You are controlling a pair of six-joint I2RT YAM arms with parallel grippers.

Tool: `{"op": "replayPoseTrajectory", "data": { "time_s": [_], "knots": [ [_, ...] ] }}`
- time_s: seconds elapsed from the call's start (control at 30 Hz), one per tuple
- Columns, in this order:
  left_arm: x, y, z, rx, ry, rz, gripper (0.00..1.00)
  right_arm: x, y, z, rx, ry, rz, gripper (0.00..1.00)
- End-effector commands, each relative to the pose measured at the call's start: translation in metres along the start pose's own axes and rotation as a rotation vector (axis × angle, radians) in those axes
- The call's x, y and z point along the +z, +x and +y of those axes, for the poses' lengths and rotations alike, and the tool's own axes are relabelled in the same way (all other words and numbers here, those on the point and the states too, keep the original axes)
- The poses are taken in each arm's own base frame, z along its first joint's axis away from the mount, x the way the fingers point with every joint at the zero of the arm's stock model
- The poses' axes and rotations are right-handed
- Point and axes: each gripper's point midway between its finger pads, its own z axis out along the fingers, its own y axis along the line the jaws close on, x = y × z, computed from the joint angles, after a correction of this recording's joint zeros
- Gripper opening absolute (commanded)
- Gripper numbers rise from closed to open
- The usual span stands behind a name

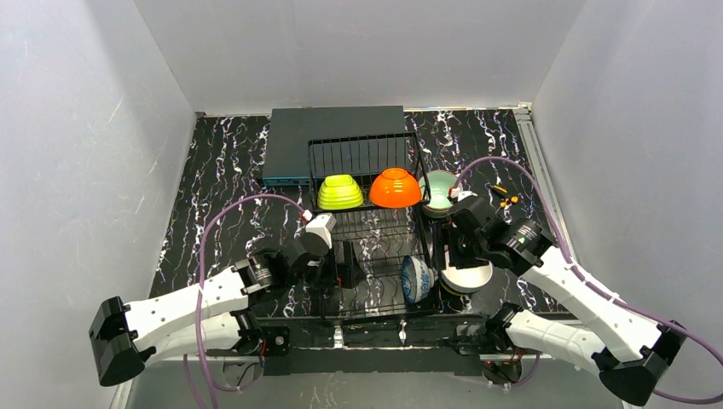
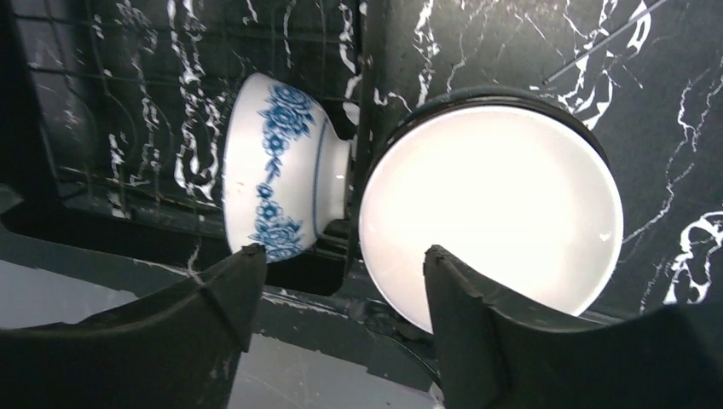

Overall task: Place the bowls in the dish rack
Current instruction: Pick up the bowl from the center of the board.

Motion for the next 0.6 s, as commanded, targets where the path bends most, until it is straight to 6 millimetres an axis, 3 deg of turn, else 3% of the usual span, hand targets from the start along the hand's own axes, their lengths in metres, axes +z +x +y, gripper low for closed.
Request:
{"op": "replayPoseTrajectory", "data": {
  "time_s": [0.0, 0.33, 0.57],
  "knots": [
    [0.005, 0.002, -0.001, -0.102, 0.033, 0.024, 0.98, 0.002, 0.016, -0.013, -0.054, 0.058, 0.082, 0.72],
    [-0.008, -0.018, 0.007, -0.244, 0.038, -0.095, 0.98, 0.010, 0.042, -0.032, -0.153, 0.109, 0.198, 0.57],
    [-0.004, -0.026, -0.002, -0.295, 0.055, -0.105, 0.98, 0.011, 0.041, -0.036, -0.183, 0.103, 0.162, 0.52]
  ]
}}
